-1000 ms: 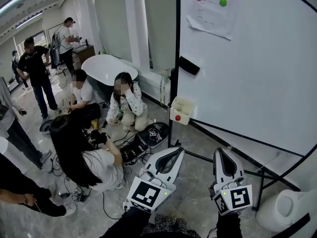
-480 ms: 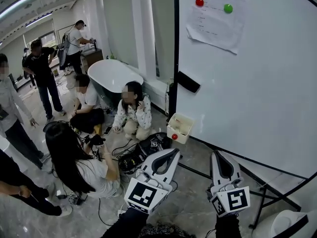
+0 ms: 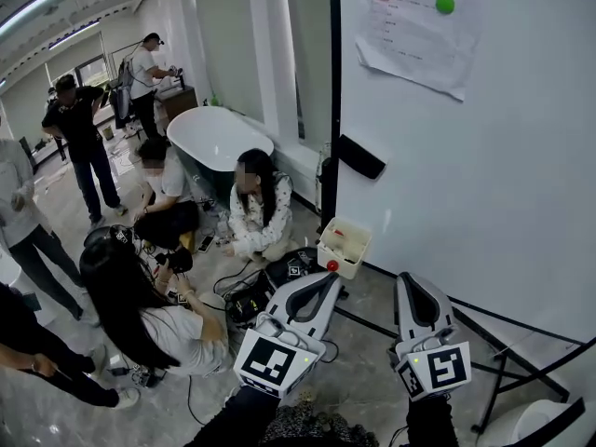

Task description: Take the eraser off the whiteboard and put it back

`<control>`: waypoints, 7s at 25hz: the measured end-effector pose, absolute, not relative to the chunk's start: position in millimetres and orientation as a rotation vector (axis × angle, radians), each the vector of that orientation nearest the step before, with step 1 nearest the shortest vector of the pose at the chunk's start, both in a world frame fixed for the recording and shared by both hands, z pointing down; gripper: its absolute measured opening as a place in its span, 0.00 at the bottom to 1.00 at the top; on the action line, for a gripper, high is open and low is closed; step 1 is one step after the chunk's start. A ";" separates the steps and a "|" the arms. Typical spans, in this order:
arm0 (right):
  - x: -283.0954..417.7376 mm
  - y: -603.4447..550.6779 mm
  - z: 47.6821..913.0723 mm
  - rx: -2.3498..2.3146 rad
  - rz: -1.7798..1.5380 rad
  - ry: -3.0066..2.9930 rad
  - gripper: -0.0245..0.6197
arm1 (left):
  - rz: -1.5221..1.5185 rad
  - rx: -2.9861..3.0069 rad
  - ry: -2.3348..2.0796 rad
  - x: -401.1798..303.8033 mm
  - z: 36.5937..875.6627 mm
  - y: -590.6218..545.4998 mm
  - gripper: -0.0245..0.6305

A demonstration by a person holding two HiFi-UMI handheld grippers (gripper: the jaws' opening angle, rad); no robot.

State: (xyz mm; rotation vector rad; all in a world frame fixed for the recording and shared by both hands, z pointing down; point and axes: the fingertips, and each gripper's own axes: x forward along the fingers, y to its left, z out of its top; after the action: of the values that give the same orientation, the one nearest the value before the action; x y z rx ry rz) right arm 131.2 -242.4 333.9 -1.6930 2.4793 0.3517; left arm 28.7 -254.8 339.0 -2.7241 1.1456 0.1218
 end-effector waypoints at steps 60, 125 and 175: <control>110.7 -494.9 303.1 -2.440 1.794 2.253 0.48 | 0.179 -2.815 0.950 17.5 335.0 -422.7 0.05; 253.4 -202.4 249.6 -2.527 1.051 1.863 0.47 | 0.151 -2.783 0.766 118.6 317.6 -263.9 0.04; 253.7 -291.8 161.0 -2.424 0.959 1.800 0.47 | 0.221 -2.859 0.696 106.8 313.3 -344.5 0.05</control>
State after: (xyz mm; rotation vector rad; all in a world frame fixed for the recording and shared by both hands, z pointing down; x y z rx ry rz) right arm 253.7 -291.8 161.0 -2.4243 1.8001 0.9587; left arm 106.8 -344.5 313.3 -2.8591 0.6955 0.2209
